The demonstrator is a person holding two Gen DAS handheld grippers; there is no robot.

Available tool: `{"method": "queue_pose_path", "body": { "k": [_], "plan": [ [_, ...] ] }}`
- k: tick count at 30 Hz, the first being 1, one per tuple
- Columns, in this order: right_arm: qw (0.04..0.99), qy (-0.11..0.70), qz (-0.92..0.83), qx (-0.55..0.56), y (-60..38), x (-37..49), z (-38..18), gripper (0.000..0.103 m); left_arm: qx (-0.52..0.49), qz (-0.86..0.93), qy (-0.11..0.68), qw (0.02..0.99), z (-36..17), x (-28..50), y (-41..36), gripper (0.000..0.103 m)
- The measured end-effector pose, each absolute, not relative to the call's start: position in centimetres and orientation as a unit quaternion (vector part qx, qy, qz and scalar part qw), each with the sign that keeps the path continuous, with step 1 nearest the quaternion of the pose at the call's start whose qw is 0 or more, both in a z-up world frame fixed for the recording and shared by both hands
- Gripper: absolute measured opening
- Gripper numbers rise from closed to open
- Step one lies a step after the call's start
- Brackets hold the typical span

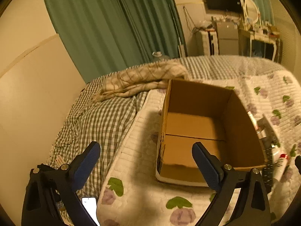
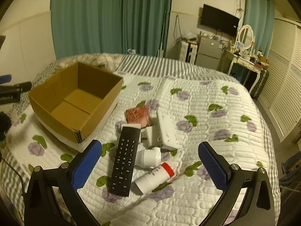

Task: Organize rigid objects
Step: 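Grasp the black TV remote with the right gripper while left gripper holds box edge, then carry the black remote into the cardboard box and release it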

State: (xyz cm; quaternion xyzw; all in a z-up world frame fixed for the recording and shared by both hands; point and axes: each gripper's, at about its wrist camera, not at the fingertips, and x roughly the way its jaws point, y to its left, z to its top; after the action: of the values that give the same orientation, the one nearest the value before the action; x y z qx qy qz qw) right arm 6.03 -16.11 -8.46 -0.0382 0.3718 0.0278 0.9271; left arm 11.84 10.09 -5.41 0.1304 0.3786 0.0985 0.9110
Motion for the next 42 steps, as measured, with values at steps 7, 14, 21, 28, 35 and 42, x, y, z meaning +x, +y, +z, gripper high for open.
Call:
{"method": "queue_pose_path", "body": {
  "k": [7, 14, 21, 28, 35, 42],
  "plan": [
    [0.918, 0.394, 0.031, -0.039, -15.4, 7.9, -11.0, 0.103, 0.139, 0.085, 0.417, 0.894, -7.0, 13.7, 10.1, 0.038],
    [0.908, 0.416, 0.040, -0.039, -14.2, 9.0, -13.2, 0.103, 0.128, 0.049, 0.432, 0.891, -7.3, 14.1, 10.0, 0.009],
    [0.897, 0.439, 0.036, -0.030, -13.1, 10.5, -15.7, 0.097, 0.147, 0.049, 0.426, 0.892, -7.3, 14.2, 9.5, 0.007],
    [0.880, 0.474, 0.036, -0.021, -12.8, 11.9, -18.6, 0.065, 0.147, 0.047, 0.421, 0.894, -6.9, 14.3, 9.5, 0.007],
    [0.889, 0.454, 0.055, 0.008, -13.6, 11.5, -16.8, 0.042, 0.152, 0.040, 0.417, 0.895, -6.1, 14.4, 9.4, 0.007],
    [0.901, 0.428, 0.072, 0.013, -13.6, 11.0, -13.7, 0.042, 0.163, 0.032, 0.413, 0.896, -5.3, 14.7, 9.2, 0.007]
  ]
}}
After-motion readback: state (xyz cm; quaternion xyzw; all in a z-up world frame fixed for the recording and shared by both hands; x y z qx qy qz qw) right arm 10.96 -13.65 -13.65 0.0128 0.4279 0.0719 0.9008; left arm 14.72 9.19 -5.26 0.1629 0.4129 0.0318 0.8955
